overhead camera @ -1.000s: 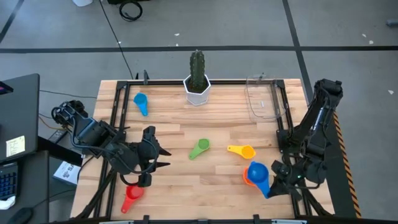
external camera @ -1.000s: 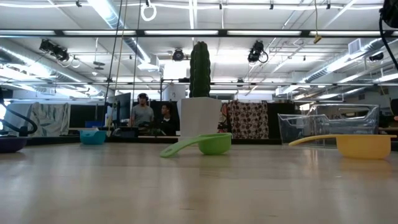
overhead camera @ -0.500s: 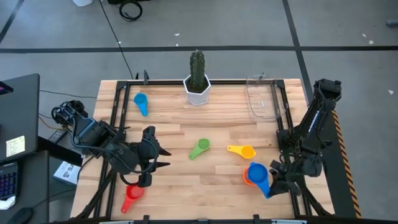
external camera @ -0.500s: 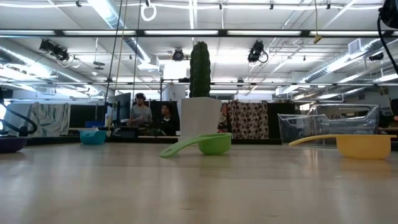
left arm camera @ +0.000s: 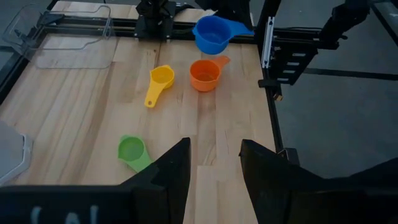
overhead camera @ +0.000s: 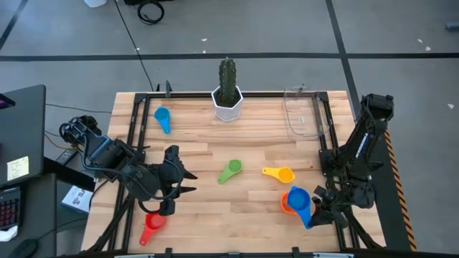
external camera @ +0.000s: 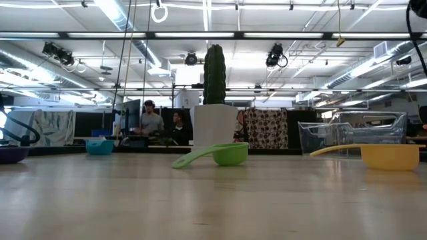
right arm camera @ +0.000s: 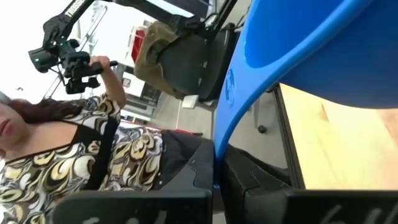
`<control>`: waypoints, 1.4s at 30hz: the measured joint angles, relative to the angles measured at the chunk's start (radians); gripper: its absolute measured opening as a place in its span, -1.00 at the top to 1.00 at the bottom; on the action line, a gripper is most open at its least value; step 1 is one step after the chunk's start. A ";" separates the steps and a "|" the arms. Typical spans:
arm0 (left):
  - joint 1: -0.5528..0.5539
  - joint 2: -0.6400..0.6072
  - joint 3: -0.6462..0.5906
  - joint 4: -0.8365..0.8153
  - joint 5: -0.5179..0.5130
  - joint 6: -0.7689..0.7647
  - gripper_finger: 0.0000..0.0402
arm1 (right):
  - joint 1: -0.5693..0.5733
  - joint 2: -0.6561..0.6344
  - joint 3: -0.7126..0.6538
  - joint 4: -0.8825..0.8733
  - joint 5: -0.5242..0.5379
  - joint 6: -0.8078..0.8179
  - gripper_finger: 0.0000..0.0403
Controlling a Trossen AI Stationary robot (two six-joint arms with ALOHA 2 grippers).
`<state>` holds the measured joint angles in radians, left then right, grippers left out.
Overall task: Nest measuring cups in basket
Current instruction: Stack the blue measuring cup on top of the orange measuring cup
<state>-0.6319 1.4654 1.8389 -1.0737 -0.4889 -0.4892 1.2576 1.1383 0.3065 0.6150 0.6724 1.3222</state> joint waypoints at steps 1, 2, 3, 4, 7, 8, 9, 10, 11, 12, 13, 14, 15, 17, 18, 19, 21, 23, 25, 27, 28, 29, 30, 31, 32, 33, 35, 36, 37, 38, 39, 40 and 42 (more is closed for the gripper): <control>0.000 0.000 0.000 0.000 0.000 0.000 0.27 | -0.007 0.025 0.000 0.028 0.000 -0.006 0.95; 0.000 0.000 0.000 0.000 0.000 0.000 0.27 | -0.018 0.051 0.000 0.059 0.000 -0.013 0.95; 0.000 0.000 0.000 0.000 0.000 0.000 0.27 | -0.028 0.079 0.000 0.089 0.000 -0.022 0.95; 0.000 0.000 0.000 0.000 0.000 0.000 0.27 | -0.040 0.107 0.000 0.121 0.001 -0.034 0.95; 0.000 0.000 0.000 0.000 0.000 0.003 0.27 | -0.069 0.172 0.000 0.192 0.008 -0.074 0.95; 0.000 0.000 0.000 0.000 0.000 0.003 0.27 | -0.073 0.188 0.000 0.201 0.021 -0.082 0.95; 0.000 0.000 0.000 0.000 0.000 0.003 0.27 | -0.076 0.201 0.000 0.200 0.034 -0.088 0.95; 0.000 0.000 0.000 -0.001 0.000 0.003 0.27 | -0.073 0.211 0.000 0.199 0.052 -0.092 0.95; 0.000 0.000 0.000 -0.001 0.000 0.003 0.27 | -0.065 0.219 0.000 0.201 0.074 -0.088 0.95; 0.000 0.000 0.000 -0.001 0.000 0.003 0.27 | -0.053 0.226 -0.002 0.204 0.096 -0.072 0.95; 0.000 0.000 0.000 -0.001 0.000 0.003 0.27 | -0.040 0.233 -0.006 0.204 0.120 -0.047 0.95; 0.000 0.000 0.000 -0.001 0.001 0.003 0.27 | -0.026 0.240 -0.008 0.204 0.147 -0.019 0.95; 0.000 0.000 0.000 -0.001 0.000 0.003 0.27 | -0.009 0.249 -0.008 0.204 0.171 0.008 0.95; 0.000 0.000 0.000 -0.001 0.001 0.003 0.27 | 0.019 0.264 -0.008 0.220 0.199 0.049 0.95; 0.000 0.000 0.000 -0.001 0.001 0.003 0.27 | 0.027 0.272 -0.008 0.236 0.199 0.063 0.95; 0.000 0.000 0.000 -0.001 0.001 0.003 0.27 | 0.032 0.279 -0.008 0.249 0.198 0.071 0.95; 0.000 0.000 0.000 -0.002 0.001 0.003 0.27 | 0.037 0.293 -0.008 0.281 0.198 0.073 0.95; 0.000 0.000 0.000 -0.002 0.001 0.003 0.27 | 0.039 0.308 -0.008 0.291 0.191 0.082 0.95; 0.000 0.000 0.000 -0.002 0.001 0.004 0.27 | 0.045 0.328 -0.008 0.290 0.160 0.114 0.95; 0.000 0.000 0.000 -0.002 0.001 0.003 0.27 | 0.053 0.351 -0.008 0.290 0.131 0.152 0.95; 0.000 0.000 0.000 -0.002 0.001 0.003 0.27 | 0.060 0.362 -0.008 0.290 0.121 0.172 0.95; 0.000 0.000 0.000 -0.002 0.001 0.003 0.27 | 0.065 0.373 -0.008 0.290 0.110 0.189 0.95; 0.000 0.000 0.000 -0.002 0.001 0.003 0.27 | 0.072 0.382 -0.008 0.290 0.104 0.198 0.95; 0.000 0.000 0.000 -0.002 0.001 0.003 0.27 | 0.077 0.389 -0.008 0.290 0.104 0.201 0.95; 0.000 0.000 0.000 -0.002 0.001 0.003 0.27 | 0.081 0.395 -0.008 0.291 0.104 0.201 0.95; 0.000 0.000 0.000 -0.001 0.001 0.003 0.27 | 0.084 0.399 -0.008 0.291 0.105 0.201 0.95; 0.000 0.000 0.000 -0.001 0.001 0.003 0.27 | 0.087 0.403 -0.008 0.289 0.109 0.196 0.95; 0.000 0.000 0.000 -0.001 0.000 0.003 0.27 | 0.088 0.405 -0.008 0.290 0.110 0.190 0.95; 0.000 0.000 0.000 -0.001 0.000 0.003 0.27 | 0.088 0.407 -0.010 0.291 0.109 0.189 0.95; 0.000 0.000 0.000 -0.001 -0.001 0.003 0.27 | 0.088 0.408 -0.015 0.290 0.109 0.194 0.95; 0.000 0.000 0.000 -0.001 -0.003 0.003 0.27 | 0.088 0.408 -0.023 0.290 0.109 0.199 0.95; 0.000 0.000 0.000 -0.001 -0.005 0.003 0.27 | 0.088 0.408 -0.031 0.290 0.109 0.206 0.95; 0.000 0.000 0.000 0.002 -0.005 0.003 0.27 | 0.088 0.406 -0.054 0.298 0.109 0.239 0.95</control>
<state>-0.6315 1.4654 1.8392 -1.0717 -0.4942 -0.4866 1.3460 1.5447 0.2525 0.9128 0.7815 1.5607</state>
